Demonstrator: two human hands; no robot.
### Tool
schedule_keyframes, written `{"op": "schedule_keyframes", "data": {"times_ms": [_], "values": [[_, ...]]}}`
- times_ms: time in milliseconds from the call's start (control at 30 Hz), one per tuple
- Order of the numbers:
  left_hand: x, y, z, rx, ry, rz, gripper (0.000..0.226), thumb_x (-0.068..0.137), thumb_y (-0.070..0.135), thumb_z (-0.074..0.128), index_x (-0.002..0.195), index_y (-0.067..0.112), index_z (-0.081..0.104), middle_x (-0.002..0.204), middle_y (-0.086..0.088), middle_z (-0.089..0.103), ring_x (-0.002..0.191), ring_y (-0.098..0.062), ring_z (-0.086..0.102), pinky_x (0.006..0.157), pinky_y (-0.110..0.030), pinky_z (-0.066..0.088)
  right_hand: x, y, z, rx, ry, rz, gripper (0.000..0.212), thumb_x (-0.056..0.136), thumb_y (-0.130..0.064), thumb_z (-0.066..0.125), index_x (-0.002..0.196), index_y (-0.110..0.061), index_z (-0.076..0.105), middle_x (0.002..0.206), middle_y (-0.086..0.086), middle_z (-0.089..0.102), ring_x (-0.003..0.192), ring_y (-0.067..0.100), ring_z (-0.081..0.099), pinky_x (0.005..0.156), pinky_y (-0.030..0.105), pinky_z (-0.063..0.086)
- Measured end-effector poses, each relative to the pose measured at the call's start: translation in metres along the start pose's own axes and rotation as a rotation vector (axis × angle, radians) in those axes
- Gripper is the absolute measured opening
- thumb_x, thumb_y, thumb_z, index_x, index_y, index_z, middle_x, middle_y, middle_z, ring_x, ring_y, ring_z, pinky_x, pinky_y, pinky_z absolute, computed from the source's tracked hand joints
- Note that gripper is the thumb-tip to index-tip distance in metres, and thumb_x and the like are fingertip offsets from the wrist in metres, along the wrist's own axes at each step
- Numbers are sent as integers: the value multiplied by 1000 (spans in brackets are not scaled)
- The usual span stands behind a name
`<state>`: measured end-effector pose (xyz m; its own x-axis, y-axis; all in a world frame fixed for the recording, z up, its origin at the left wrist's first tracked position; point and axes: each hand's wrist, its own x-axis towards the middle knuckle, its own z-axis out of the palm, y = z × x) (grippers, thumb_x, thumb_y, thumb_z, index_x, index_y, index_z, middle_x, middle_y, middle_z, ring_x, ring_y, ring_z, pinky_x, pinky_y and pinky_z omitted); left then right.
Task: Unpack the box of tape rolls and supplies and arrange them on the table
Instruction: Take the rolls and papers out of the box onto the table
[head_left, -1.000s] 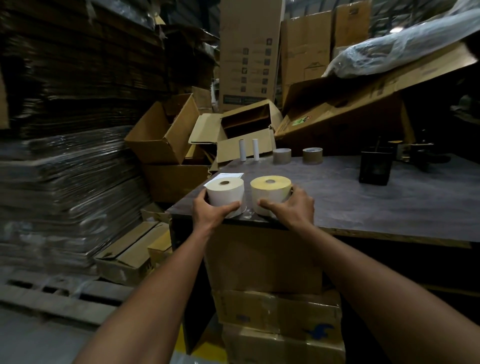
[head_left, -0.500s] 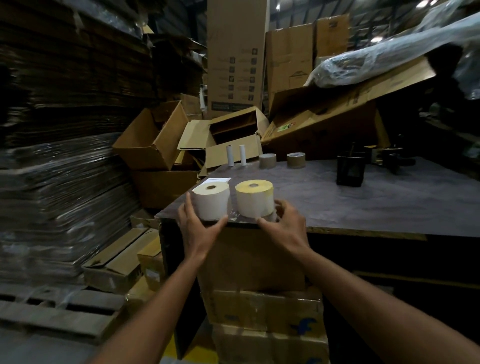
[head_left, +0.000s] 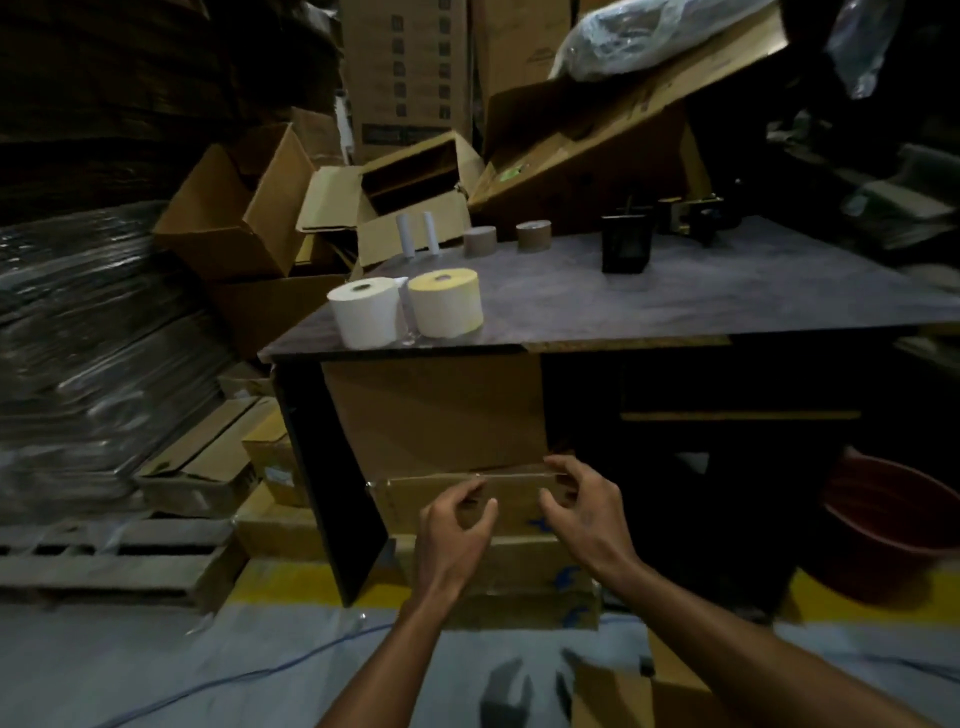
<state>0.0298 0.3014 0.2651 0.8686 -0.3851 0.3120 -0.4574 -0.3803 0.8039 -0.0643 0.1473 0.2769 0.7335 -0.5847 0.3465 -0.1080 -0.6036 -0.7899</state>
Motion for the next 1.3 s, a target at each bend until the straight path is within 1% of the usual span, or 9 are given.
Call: {"op": "schedule_keyframes", "data": {"times_ms": [233,400,500,600,767,900,1067,1167,1300], "values": [[-74,-7,28,42,-176,-72,31,86,36,69,115,28,71,106,14,72,96,1,65,87,-28,57,-77,45,-16,-46,-39,89,38,85,-26,65,123,-21,63,114,-4,68,104,12,64,91,31,54],[-130,-1,57,89,-322,-66,29,87,32,67,116,26,70,104,13,71,95,0,64,84,-18,52,-140,77,-38,-28,-57,226,41,84,-30,66,125,-22,62,115,-4,68,105,10,63,90,34,55],[-160,-6,82,149,-448,-59,33,84,33,65,116,26,70,102,14,71,91,1,65,85,-24,55,-180,101,-54,-31,-61,352,41,83,-26,65,123,-19,64,118,0,68,110,17,62,92,37,54],[-186,-15,111,214,-597,-69,45,75,42,56,117,30,69,102,14,71,92,-1,64,86,-31,56,-213,127,-70,-90,-86,474,40,81,-20,67,121,-17,66,116,4,70,109,21,64,90,28,49],[-222,-19,154,272,-781,-78,48,80,41,58,125,27,64,116,9,68,101,-10,64,88,-29,55,-251,173,-82,-130,-158,666,47,78,-28,66,125,-24,60,122,3,66,108,21,62,87,34,54],[-250,-31,187,271,-886,-108,54,79,39,64,131,26,60,126,6,66,110,-11,62,93,-30,53,-262,211,-84,-171,-171,744,47,79,-27,67,124,-19,61,120,5,68,109,24,64,91,36,54],[-268,-46,225,275,-975,-140,63,81,22,64,142,22,49,145,-2,51,129,-21,51,104,-28,45,-271,255,-79,-252,-231,804,41,79,-19,68,119,-14,65,115,8,69,105,26,65,84,31,53],[-273,-61,249,307,-1048,-143,72,83,28,65,149,18,36,154,-6,36,141,-25,35,112,-35,37,-274,281,-75,-302,-301,830,39,78,-20,71,114,-10,66,114,12,68,103,28,65,81,34,53],[-273,-81,285,424,-1080,-92,82,86,41,66,153,15,25,159,-10,24,146,-28,22,117,-41,27,-279,328,-60,-266,-493,863,56,76,-31,75,124,-7,58,130,16,61,116,30,60,97,39,51]]}}
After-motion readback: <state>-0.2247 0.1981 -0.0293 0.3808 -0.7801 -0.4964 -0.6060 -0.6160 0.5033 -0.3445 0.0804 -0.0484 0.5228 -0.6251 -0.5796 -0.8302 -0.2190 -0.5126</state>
